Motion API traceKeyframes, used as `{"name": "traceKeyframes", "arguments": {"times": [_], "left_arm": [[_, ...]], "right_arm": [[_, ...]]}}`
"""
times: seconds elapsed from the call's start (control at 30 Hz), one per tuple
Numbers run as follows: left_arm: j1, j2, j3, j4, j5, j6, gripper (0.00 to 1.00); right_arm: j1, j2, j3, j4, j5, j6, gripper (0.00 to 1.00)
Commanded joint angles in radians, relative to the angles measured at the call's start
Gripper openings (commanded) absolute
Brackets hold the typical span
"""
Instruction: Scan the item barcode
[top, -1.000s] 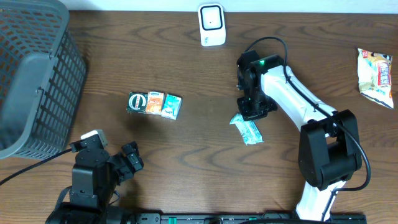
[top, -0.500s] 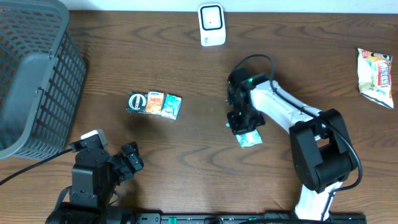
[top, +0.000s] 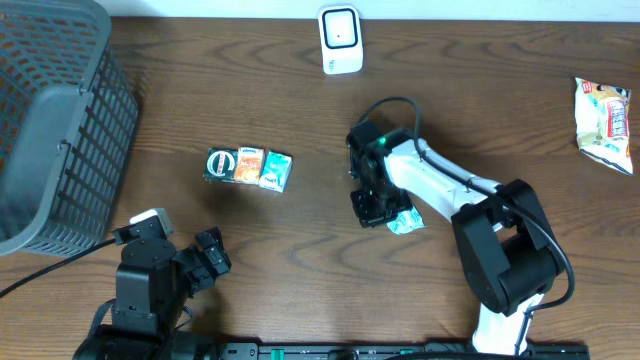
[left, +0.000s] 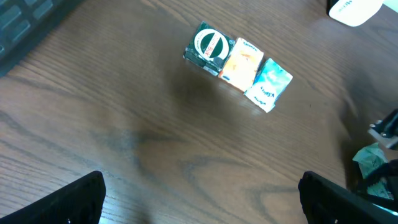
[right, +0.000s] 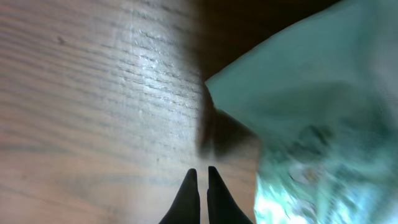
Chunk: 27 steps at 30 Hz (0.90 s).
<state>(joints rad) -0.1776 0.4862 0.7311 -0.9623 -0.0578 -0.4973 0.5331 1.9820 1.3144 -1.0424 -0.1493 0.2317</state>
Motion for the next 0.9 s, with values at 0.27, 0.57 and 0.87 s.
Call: {"name": "traceKeyframes", "arguments": {"times": [0.27,0.57,0.87], "left_arm": [[0.002,-0.005,0.002,0.001,-0.003,0.002,0.98],[0.002,-0.005,0.002,0.001,-0.003,0.002,0.98],[0.002,-0.005,0.002,0.001,-0.003,0.002,0.98]], "right_arm": [[-0.06,-0.002,0.303,-0.253,0.259,0.019,0.01],[-0.133,-0.001,0.273,-0.273,0.247,0.018,0.01],[-0.111,-0.001,0.094,-0.087,0.115,0.019,0.01]]}}
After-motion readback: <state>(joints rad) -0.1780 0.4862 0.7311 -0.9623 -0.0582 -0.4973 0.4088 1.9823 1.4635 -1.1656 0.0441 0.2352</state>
